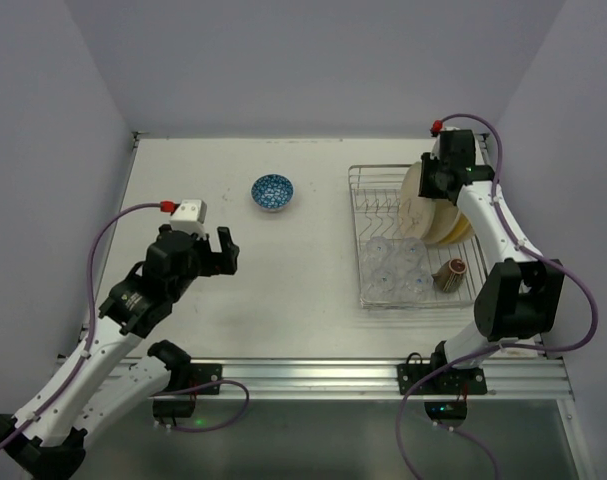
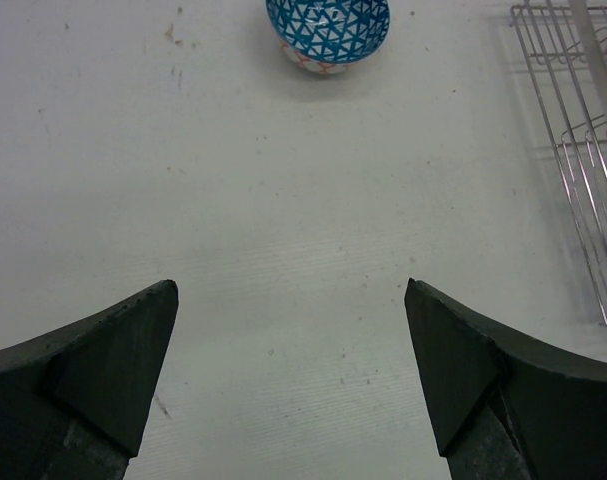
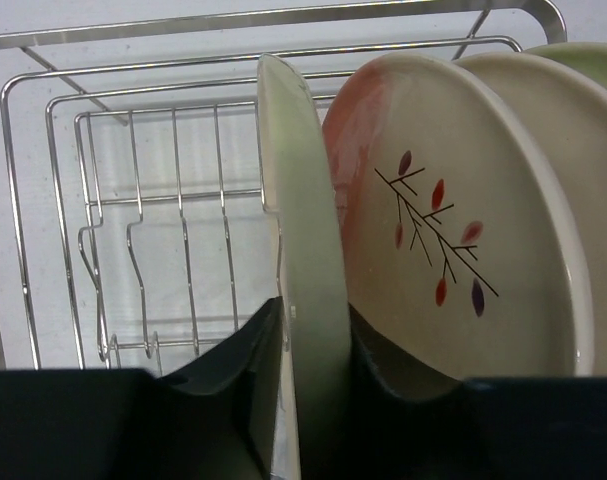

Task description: Unload the mixed dishes from the dish rack

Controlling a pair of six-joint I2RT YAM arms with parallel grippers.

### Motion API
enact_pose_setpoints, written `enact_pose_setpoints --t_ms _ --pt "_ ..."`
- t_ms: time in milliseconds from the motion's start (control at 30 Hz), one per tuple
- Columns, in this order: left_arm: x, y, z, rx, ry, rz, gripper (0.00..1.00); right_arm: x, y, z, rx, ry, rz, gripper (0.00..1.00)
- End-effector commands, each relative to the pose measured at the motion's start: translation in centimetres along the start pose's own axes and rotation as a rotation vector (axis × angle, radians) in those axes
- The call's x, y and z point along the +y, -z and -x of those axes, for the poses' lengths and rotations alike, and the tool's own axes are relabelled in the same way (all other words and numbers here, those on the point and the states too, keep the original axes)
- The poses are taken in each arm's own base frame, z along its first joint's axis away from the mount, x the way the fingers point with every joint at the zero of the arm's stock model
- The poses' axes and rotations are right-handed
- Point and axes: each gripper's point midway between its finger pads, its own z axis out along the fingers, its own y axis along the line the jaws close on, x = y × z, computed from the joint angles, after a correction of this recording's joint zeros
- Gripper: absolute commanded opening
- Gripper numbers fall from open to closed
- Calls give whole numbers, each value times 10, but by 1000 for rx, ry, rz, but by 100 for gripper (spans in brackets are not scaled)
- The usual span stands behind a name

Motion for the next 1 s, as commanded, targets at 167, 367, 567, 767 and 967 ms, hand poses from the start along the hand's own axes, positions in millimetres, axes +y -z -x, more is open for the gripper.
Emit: enact_pose_setpoints --t_ms 167,367,567,767,967 --pt "-2 -9 1 1 -20 7 100 8 10 17 -37 -31 46 8" --pt "-1 -12 -3 19 -20 17 100 2 10 13 -39 -17 21 0" --pt "1 -9 -1 6 -8 23 100 -2 26 30 -115 -28 4 0" --pt "-2 -10 -1 9 -12 11 100 -11 42 45 -195 -34 -36 0" --pt "-2 -10 -1 8 -12 10 100 -13 55 56 -255 -22 -43 0"
